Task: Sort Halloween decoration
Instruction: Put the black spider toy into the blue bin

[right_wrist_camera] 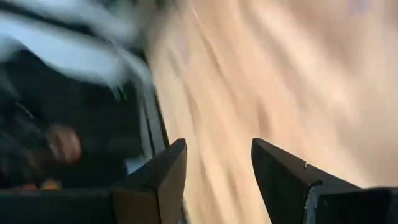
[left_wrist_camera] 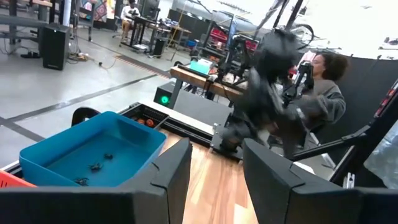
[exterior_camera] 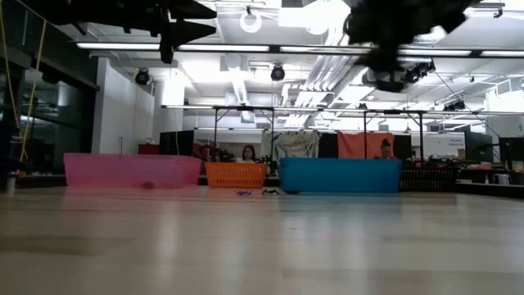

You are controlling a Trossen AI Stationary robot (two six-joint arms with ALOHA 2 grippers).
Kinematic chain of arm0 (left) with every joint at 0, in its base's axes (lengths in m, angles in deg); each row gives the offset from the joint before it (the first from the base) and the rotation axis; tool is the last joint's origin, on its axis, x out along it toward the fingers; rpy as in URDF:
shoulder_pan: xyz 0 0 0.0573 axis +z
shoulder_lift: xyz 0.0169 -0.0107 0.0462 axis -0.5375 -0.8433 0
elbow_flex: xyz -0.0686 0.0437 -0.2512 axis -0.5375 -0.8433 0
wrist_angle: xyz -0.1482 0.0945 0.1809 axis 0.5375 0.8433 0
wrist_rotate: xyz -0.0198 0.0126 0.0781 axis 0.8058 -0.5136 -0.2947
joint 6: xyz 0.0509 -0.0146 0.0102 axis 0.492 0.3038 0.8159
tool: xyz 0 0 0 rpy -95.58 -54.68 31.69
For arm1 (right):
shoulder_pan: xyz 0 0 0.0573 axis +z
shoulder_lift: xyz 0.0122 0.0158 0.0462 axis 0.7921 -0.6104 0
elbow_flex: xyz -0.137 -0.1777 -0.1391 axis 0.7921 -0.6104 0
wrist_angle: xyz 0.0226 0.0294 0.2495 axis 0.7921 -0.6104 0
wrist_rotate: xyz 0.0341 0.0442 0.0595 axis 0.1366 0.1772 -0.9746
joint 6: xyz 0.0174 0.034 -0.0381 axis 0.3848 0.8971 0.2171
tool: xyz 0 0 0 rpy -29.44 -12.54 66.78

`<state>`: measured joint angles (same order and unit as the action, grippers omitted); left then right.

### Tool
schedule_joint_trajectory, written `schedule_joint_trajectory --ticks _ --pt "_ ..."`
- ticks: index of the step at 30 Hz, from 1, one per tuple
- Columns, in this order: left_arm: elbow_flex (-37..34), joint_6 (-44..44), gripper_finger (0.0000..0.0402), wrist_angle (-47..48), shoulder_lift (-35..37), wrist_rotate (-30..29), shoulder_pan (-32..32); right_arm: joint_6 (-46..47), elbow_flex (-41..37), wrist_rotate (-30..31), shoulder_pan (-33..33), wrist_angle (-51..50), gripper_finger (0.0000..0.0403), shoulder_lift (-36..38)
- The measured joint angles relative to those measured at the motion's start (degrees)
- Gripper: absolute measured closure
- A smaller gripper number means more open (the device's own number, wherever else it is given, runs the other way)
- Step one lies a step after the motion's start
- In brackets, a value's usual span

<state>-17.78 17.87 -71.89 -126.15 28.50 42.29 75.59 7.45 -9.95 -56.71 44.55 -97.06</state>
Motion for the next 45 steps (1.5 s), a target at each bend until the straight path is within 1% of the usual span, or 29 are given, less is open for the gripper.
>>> schedule_joint_trajectory --ticks 2,3,4,6,9,12,15,18,20,22,26,28,33,39,42,45 --pt "0.0 0.04 0.0271 0.04 0.0 0.02 0.0 4.72 0.89 -1.14 5.44 -12.14 0.0226 0.0" --pt "0.0 0.02 0.0271 0.07 0.0 0.02 0.0 7.77 1.0 -1.11 8.73 -16.44 0.0226 0.0" --pt "0.0 0.01 0.0271 0.09 0.0 0.02 -0.01 11.07 1.01 -1.08 12.3 -20.17 0.0226 0.0" --pt "0.0 0.08 0.0271 0.32 0.0 0.02 0.0 18.62 -0.33 -1.05 19.93 -23.22 0.0226 0.01" --pt "0.0 1.0 0.0271 0.5 0.0 0.02 0.0 32.53 -3.65 1.17 31.41 -23.2 0.0226 0.0" --pt "0.0 1.03 0.0271 0.59 0.0 0.02 -0.01 50.08 -7.22 1.38 40.1 -20.21 0.0226 -0.4" --pt "0.0 1.03 0.0271 0.68 0.0 0.02 -0.01 63.52 -10.04 1.29 46.01 -18.59 0.0226 -0.96" --pt "0.0 1.03 0.0271 0.79 0.0 0.04 0.0 70.95 -11.75 1.32 48.98 -18.44 0.0226 -2.16" --pt "0.0 1.01 0.0271 0.99 0.0 0.04 0.0 73.02 -12.18 1.16 49.71 -17.43 0.0226 -3.29" --pt "0.0 1.01 0.0271 0.99 0.0 0.04 -0.02 73.16 -12.4 0.1 49.87 -15.33 0.0226 -4.9" --pt "0.0 1.01 0.0271 1.01 0.0 0.04 0.0 70.0 -12.4 -3.77 49.87 -11.12 0.0226 -9.77" --pt "0.0 1.01 0.0271 1.01 0.0 0.04 0.0 67.71 -12.4 -4.82 49.87 -10.6 0.0226 -12.33" --pt "0.02 1.01 0.0271 1.17 0.0 0.04 -0.01 65.08 -12.4 -5.18 49.87 -10.51 0.0226 -17.48" --pt "0.02 0.98 0.0271 1.24 0.0 0.04 0.0 62.51 -12.19 -5.81 49.76 -10.23 0.0227 -21.24" --pt "0.02 0.98 0.0271 2.07 -0.02 0.04 0.0 60.43 -12.09 -6.11 49.76 -10.98 0.0238 -22.23" --pt "0.02 0.98 0.0271 2.75 -0.01 0.04 -0.02 59.0 -12.09 -6.18 49.78 -12.39 0.0269 -22.51"
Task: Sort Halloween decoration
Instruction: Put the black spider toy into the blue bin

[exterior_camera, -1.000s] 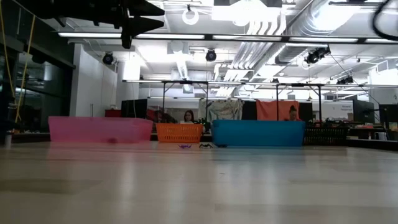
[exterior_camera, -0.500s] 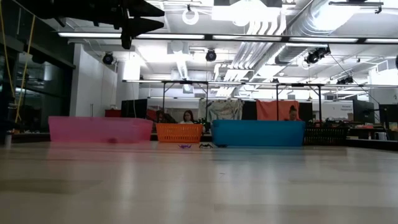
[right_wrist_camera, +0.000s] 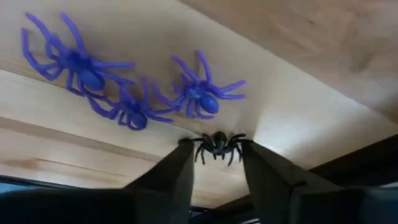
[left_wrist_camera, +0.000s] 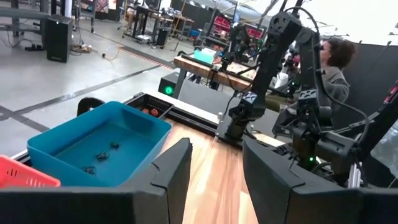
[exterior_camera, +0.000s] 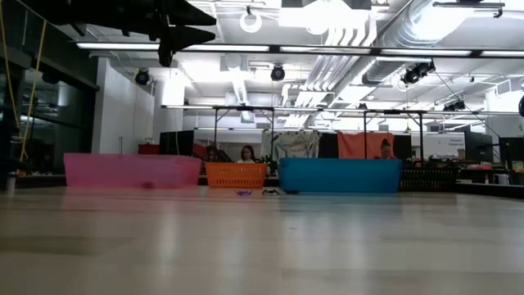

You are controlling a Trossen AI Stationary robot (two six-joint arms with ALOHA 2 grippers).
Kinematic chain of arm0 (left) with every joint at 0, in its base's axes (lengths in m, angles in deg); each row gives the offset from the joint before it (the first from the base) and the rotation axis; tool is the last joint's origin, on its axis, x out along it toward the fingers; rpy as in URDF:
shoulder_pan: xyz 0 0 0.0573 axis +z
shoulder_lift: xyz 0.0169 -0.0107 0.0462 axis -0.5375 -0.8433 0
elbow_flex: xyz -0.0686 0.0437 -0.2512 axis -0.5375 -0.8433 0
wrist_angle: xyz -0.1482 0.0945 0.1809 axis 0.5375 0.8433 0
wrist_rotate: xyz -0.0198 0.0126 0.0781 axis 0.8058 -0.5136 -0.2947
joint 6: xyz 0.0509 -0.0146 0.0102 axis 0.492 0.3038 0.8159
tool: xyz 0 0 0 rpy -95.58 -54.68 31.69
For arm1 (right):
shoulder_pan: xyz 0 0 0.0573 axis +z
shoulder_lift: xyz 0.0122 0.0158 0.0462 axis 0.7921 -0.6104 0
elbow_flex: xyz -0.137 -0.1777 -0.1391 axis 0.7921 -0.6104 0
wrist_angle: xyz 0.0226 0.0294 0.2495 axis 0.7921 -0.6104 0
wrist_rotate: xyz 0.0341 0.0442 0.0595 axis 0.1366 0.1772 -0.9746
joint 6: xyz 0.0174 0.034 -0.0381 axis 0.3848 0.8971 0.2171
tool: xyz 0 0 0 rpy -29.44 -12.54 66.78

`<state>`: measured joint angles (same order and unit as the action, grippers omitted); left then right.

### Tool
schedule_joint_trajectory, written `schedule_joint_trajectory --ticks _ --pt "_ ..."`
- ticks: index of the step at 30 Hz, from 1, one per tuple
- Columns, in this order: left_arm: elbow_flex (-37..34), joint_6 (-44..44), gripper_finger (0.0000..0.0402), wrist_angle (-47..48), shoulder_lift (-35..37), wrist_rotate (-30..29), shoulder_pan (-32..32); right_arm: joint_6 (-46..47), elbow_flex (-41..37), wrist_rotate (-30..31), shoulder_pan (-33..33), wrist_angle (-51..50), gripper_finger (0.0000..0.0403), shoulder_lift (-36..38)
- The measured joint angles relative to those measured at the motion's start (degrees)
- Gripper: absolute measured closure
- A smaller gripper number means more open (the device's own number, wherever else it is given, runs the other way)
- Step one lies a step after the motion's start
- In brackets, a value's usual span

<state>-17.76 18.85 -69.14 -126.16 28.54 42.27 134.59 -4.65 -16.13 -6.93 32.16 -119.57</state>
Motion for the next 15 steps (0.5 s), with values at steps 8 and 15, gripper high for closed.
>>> schedule_joint_trajectory --ticks 8,15 --pt "0.0 -0.02 0.0271 0.28 -0.01 -0.26 0.01 -5.75 0.51 -0.46 0.12 -2.58 0.0392 0.49" --pt "0.13 2.35 0.0271 -6.68 1.71 -0.67 0.9 -15.34 6.42 4.07 0.13 -14.08 0.04 3.98"
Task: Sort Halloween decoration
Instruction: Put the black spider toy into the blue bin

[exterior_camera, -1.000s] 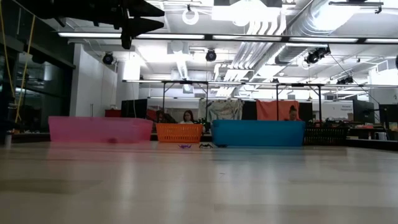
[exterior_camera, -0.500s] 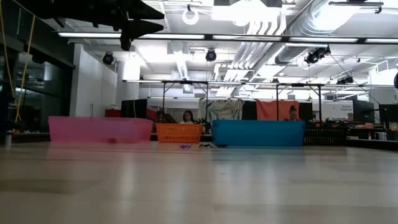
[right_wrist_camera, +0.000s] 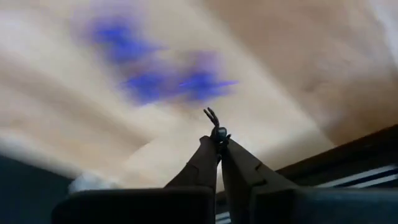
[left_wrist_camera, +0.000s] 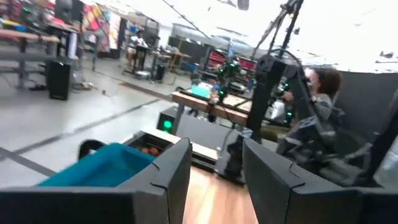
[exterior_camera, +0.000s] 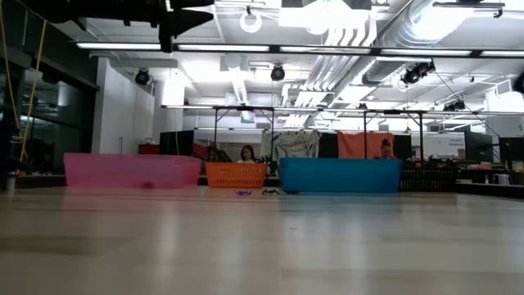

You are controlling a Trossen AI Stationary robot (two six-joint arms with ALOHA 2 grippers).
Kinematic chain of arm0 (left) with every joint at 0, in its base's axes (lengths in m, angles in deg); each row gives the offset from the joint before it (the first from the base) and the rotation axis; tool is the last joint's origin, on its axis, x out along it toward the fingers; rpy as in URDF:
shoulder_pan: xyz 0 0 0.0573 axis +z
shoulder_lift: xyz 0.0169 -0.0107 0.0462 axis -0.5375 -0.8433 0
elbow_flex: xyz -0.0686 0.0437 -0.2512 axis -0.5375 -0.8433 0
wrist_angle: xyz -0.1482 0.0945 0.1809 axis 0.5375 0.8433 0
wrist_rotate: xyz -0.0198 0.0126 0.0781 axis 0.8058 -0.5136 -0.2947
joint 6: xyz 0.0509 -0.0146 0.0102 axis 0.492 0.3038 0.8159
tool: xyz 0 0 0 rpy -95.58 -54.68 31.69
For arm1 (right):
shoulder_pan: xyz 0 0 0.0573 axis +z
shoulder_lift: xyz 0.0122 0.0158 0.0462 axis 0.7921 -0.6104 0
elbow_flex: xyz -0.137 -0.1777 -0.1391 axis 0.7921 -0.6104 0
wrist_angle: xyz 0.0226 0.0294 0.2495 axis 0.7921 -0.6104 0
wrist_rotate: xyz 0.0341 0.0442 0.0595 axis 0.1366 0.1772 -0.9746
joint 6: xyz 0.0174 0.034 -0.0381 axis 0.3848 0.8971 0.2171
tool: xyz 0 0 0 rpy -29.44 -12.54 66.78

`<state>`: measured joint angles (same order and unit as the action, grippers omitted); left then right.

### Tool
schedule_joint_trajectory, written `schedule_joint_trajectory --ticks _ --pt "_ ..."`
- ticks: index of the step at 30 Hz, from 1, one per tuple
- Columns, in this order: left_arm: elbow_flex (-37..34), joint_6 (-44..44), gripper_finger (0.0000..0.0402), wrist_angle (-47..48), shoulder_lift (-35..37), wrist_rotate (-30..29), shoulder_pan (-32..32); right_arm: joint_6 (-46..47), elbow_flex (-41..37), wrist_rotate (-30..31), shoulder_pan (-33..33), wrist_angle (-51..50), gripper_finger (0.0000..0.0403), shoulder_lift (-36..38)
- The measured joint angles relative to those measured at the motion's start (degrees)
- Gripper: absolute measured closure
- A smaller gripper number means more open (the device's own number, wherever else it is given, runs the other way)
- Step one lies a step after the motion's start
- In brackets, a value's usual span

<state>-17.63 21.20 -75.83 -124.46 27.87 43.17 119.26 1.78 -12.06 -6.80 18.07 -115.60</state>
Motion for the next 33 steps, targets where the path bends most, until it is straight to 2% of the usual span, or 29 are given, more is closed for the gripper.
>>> schedule_joint_trajectory --ticks 4,9,13,17,21,27,29,33 --pt "-0.02 -0.15 0.0271 -0.25 1.13 -0.27 1.6 -8.75 4.55 5.17 0.0 -5.15 0.0401 4.51" --pt "-0.04 -4.06 0.0271 -0.35 2.11 -0.23 2.58 -18.69 8.42 19.88 -1.76 -8.43 0.0402 11.01" --pt "-0.04 -5.32 0.0271 -0.37 2.48 -0.2 2.56 -25.71 9.04 31.15 -7.1 -8.17 0.0402 15.12" --pt "-0.06 -6.16 0.0271 -0.36 2.46 -0.18 2.56 -38.24 9.01 36.29 -15.62 -6.59 0.0402 16.53" --pt "-0.08 -7.88 0.0271 -0.14 2.46 0.29 2.56 -54.48 9.01 36.64 -25.05 0.58 0.0402 16.5" --pt "-0.11 -6.11 0.0271 2.86 2.44 2.87 2.53 -77.25 9.01 35.64 -39.61 19.11 0.0403 16.5" --pt "-0.11 -4.69 0.0271 4.31 2.43 2.9 2.53 -81.19 9.01 32.77 -44.95 26.36 0.0403 15.98" --pt "-0.13 -0.03 0.0271 5.14 2.41 2.9 2.55 -85.32 9.01 22.4 -53.45 40.96 0.0403 15.05"
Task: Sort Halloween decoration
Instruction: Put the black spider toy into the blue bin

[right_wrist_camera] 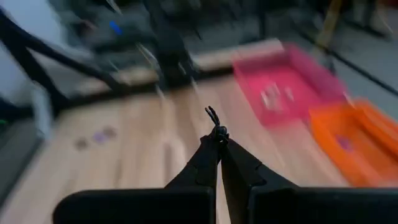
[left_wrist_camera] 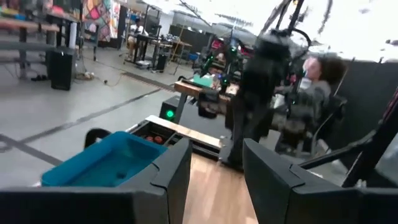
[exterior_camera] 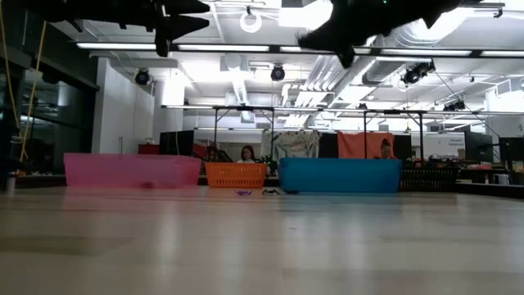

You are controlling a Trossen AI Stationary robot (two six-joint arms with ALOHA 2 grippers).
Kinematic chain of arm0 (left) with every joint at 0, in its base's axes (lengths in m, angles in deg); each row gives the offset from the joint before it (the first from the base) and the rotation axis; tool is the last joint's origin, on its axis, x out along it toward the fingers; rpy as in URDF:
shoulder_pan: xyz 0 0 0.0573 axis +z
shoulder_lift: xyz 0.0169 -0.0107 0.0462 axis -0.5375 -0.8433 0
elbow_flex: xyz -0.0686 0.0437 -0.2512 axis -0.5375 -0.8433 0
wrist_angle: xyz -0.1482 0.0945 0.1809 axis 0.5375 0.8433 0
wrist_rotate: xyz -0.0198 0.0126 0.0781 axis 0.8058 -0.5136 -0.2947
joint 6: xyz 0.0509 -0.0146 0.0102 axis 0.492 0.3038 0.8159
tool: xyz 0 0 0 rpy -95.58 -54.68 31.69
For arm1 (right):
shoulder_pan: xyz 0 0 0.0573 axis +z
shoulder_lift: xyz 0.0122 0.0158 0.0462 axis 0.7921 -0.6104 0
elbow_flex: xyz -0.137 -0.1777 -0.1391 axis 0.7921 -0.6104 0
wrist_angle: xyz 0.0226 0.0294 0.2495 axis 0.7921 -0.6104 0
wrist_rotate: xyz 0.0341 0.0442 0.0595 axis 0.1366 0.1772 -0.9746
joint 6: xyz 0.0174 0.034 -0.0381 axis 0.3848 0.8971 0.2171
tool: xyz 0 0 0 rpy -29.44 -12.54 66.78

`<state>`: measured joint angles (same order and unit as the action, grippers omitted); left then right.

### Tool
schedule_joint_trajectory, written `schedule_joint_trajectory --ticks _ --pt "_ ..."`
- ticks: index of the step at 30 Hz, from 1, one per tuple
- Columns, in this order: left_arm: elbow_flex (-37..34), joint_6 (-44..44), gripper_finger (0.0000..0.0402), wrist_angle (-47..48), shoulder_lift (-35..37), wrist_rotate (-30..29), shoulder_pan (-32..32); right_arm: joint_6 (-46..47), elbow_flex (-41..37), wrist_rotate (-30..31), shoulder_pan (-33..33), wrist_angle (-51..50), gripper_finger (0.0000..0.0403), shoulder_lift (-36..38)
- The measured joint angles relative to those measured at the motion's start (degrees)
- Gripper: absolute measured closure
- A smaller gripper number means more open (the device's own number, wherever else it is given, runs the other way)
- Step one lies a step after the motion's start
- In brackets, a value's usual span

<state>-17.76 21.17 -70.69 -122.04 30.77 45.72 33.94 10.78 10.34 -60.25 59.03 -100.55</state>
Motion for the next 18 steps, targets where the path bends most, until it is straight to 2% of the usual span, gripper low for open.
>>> schedule_joint_trajectory --ticks 3,5,18 --pt "0.0 3.81 0.0271 -0.3 0.0 0.0 -0.25 -1.88 0.0 -7.7 -3.54 10.33 0.0403 -0.6" --pt "0.0 5.83 0.0271 -0.62 0.0 0.07 -0.35 -2.94 0.0 -10.41 -4.78 13.9 0.0403 -0.68" --pt "0.0 7.22 0.0271 -0.7 0.0 0.0 -0.48 -3.56 0.0 -11.14 -5.25 14.83 0.0403 -1.01"
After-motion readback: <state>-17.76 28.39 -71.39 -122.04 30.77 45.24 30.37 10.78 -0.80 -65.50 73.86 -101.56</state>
